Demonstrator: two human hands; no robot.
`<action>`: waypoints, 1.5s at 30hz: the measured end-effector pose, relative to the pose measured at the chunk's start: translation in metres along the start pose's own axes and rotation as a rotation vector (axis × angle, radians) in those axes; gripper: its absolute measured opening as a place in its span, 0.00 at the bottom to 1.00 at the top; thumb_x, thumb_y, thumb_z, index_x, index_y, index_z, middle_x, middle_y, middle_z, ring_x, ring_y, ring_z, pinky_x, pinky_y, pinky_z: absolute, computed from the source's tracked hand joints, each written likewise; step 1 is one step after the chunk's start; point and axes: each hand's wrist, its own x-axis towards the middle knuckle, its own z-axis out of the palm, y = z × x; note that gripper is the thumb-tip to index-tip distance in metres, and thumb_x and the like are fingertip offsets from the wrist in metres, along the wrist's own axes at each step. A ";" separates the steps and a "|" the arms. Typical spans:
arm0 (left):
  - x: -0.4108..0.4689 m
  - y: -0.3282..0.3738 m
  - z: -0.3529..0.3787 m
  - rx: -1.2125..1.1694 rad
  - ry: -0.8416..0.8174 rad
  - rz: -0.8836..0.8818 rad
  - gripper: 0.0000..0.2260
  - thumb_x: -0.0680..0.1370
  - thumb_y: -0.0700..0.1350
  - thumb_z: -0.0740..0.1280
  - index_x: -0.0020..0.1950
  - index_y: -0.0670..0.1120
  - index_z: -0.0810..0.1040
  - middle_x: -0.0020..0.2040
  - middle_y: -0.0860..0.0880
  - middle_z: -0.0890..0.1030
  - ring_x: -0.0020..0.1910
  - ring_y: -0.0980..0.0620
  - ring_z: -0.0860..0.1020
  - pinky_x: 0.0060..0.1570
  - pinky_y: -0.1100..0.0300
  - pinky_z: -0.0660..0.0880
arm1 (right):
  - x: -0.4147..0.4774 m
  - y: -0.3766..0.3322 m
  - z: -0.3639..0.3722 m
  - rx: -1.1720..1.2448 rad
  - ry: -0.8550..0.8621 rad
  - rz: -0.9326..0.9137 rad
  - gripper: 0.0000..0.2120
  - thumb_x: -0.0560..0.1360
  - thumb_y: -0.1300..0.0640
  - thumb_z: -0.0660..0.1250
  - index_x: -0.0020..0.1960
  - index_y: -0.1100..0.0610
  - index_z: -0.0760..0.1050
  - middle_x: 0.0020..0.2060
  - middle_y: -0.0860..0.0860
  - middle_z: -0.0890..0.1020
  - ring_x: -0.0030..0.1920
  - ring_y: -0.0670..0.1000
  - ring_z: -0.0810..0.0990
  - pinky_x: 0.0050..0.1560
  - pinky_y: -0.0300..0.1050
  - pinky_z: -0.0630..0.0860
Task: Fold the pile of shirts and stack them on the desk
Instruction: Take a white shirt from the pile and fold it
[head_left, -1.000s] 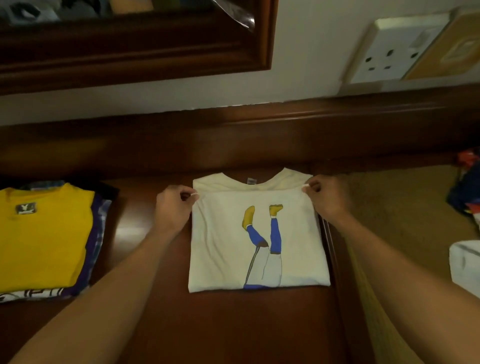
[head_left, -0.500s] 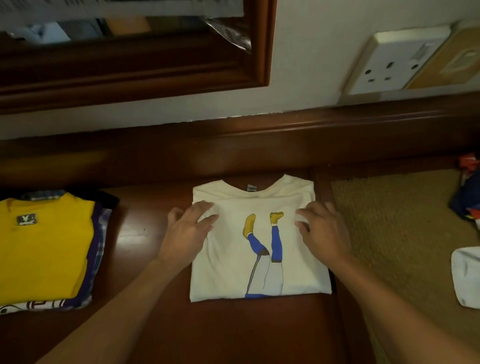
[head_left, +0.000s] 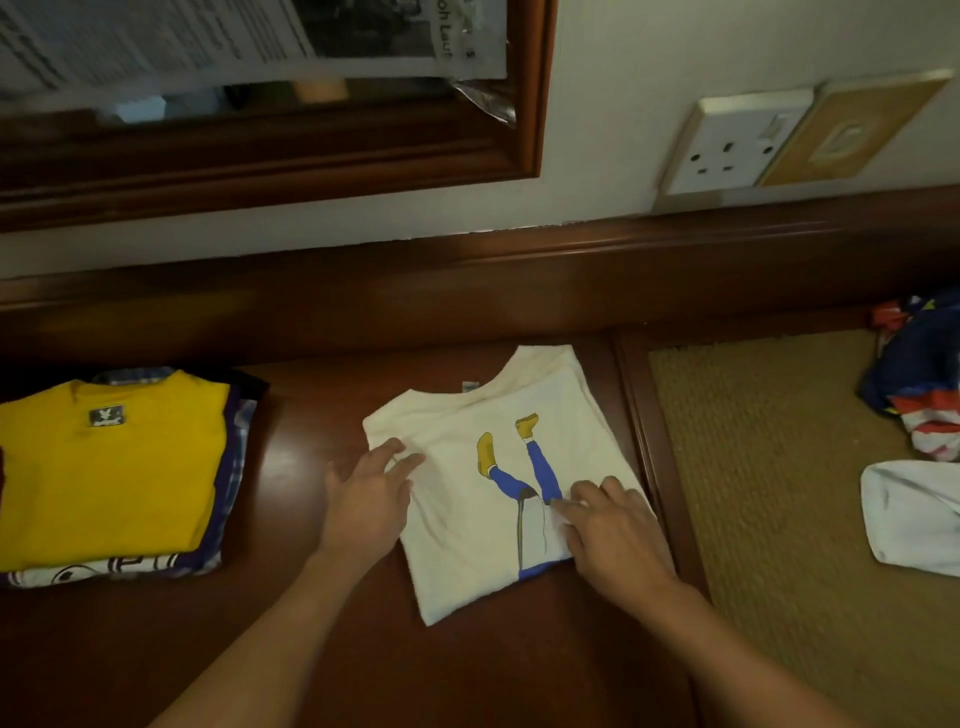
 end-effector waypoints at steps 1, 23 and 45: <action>-0.016 -0.001 0.001 0.011 -0.003 -0.013 0.16 0.79 0.49 0.68 0.67 0.61 0.78 0.69 0.54 0.75 0.64 0.51 0.76 0.62 0.36 0.66 | -0.001 0.003 -0.003 -0.028 -0.004 0.004 0.13 0.74 0.51 0.69 0.57 0.45 0.82 0.50 0.44 0.80 0.47 0.50 0.74 0.44 0.48 0.73; -0.108 0.003 -0.012 0.501 -0.186 0.514 0.23 0.82 0.44 0.61 0.78 0.49 0.65 0.78 0.44 0.65 0.81 0.44 0.56 0.73 0.31 0.35 | -0.121 -0.086 0.000 -0.127 -0.305 -0.135 0.22 0.80 0.52 0.61 0.74 0.44 0.70 0.79 0.48 0.65 0.69 0.55 0.67 0.62 0.55 0.65; -0.178 -0.056 0.001 0.190 -0.261 0.293 0.33 0.78 0.39 0.67 0.80 0.57 0.61 0.80 0.51 0.61 0.77 0.49 0.61 0.77 0.44 0.57 | -0.144 -0.091 0.000 -0.195 -0.348 -0.061 0.34 0.77 0.56 0.62 0.80 0.42 0.57 0.82 0.47 0.53 0.71 0.54 0.63 0.60 0.53 0.62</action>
